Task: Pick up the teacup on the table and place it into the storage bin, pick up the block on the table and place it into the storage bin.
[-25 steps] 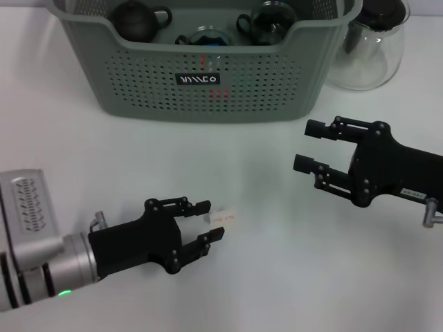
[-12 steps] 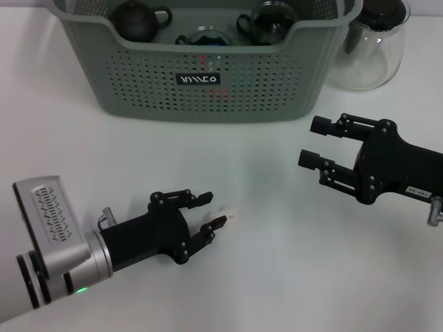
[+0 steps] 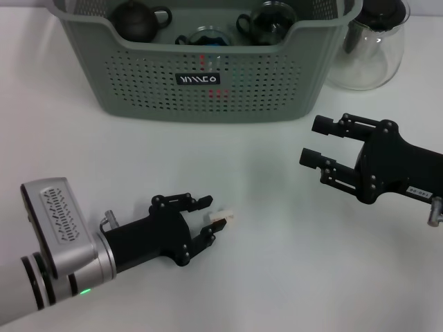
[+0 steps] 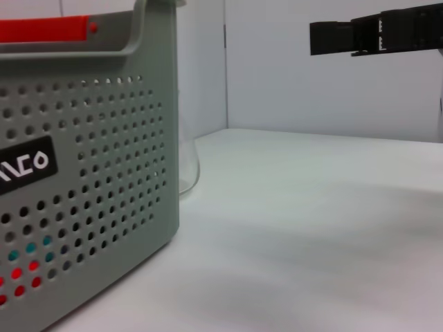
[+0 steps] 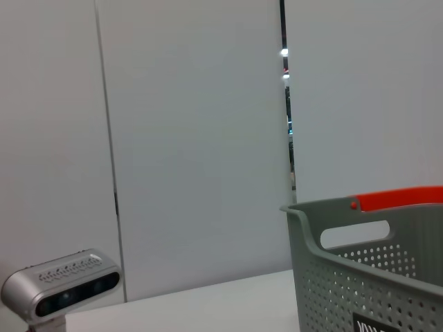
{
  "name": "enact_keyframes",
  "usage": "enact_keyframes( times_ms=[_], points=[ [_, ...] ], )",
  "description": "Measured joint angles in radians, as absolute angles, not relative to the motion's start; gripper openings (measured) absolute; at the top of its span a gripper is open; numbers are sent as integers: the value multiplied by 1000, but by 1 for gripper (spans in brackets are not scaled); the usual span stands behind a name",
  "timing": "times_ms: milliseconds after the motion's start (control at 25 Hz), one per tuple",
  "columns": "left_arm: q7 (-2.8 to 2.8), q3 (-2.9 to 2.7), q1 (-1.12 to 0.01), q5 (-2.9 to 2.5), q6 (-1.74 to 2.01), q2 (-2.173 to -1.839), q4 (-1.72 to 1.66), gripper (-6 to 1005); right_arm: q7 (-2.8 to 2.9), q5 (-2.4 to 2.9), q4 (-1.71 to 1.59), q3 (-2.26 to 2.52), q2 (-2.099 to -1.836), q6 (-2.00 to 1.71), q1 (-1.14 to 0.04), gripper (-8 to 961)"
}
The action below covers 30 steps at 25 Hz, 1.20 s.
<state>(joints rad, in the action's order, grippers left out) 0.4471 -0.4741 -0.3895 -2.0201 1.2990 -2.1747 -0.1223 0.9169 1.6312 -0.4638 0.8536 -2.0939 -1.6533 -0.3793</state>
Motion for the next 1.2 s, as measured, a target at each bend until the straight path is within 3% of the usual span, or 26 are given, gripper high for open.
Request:
enact_keyframes(
  times_ms=[320, 840, 1080, 1200],
  points=[
    [413, -474, -404, -2020, 1257, -2175, -83, 410, 917, 1630, -463, 852, -2094, -1650, -372, 568],
    [419, -456, -407, -2006, 1252, -2175, -65, 283, 917, 1637, -453, 828, -2092, -1649, -369, 568],
    [451, -451, -399, -2006, 1289, -2171, -72, 146, 917, 1637, -453, 828, -2092, -1652, -368, 569],
    [536, -451, -388, -2010, 1343, -2166, -111, 147, 917, 1637, -453, 828, -2092, -1653, -368, 569]
  ],
)
